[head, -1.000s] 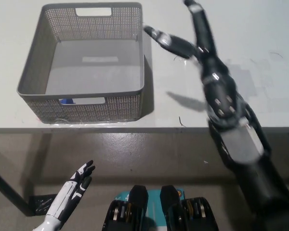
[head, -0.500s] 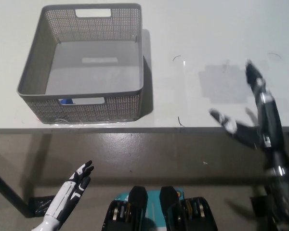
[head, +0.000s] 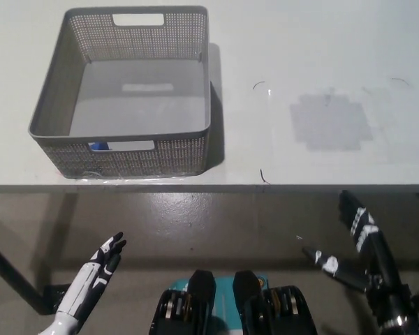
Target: Use the right hand to pick up a chess pieces and put it into a container on the left hand side
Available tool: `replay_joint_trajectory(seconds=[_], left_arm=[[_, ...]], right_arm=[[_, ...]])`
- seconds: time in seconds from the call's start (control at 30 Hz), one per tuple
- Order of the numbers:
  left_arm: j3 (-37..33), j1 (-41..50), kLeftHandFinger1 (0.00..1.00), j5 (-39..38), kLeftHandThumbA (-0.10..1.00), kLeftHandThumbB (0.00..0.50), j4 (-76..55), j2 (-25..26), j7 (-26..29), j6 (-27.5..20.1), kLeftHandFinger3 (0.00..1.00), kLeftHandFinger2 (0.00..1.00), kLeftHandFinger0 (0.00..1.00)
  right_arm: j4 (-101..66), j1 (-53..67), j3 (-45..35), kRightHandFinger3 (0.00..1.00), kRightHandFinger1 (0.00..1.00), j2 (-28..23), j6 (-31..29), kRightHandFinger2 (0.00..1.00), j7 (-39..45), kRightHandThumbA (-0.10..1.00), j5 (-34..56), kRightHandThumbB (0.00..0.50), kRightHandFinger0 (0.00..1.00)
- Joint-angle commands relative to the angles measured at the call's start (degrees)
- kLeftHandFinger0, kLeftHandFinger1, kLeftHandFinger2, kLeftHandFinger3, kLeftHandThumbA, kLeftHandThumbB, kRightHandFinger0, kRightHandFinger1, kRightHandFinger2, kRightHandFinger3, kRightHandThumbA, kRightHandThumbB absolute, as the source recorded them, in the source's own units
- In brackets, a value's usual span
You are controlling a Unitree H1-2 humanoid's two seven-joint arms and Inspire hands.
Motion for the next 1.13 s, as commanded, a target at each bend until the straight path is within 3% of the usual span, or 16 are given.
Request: replay_joint_trajectory(seconds=[0.0,0.27,0.37,0.8,1.1], left_arm=[[0.76,-0.73,1.00,-0.83,1.00,0.393,-0.74,0.31,0.45,-2.19,1.00,1.00,1.00],[1.20,-0.90,1.00,0.22,1.00,0.376,-1.94,0.44,1.11,-0.92,1.00,1.00,1.00],[1.37,-1.21,1.00,0.12,1.00,0.371,-1.85,0.55,1.03,-0.72,1.00,1.00,1.00],[1.50,-0.94,1.00,-0.39,1.00,0.364,-2.00,0.46,0.60,-0.72,1.00,1.00,1.00],[1.46,-0.97,1.00,0.09,1.00,0.360,-1.89,0.42,0.86,-0.55,1.00,1.00,1.00]], right_arm=[[-0.64,-0.07,-0.19,1.00,1.00,0.61,-1.84,1.00,2.51,1.00,2.02,0.274,1.00],[3.16,-2.23,-1.12,1.00,1.00,1.09,-1.80,1.00,4.29,1.00,3.87,0.327,1.00],[3.28,-2.53,-1.17,1.00,1.00,0.94,-1.32,1.00,4.39,1.00,3.77,0.306,1.00],[3.33,-2.83,-1.29,1.00,1.00,0.90,-0.78,1.00,4.12,1.00,2.70,0.334,1.00],[3.30,-3.00,-1.07,1.00,1.00,0.67,-0.73,1.00,4.17,1.00,2.09,0.319,1.00]])
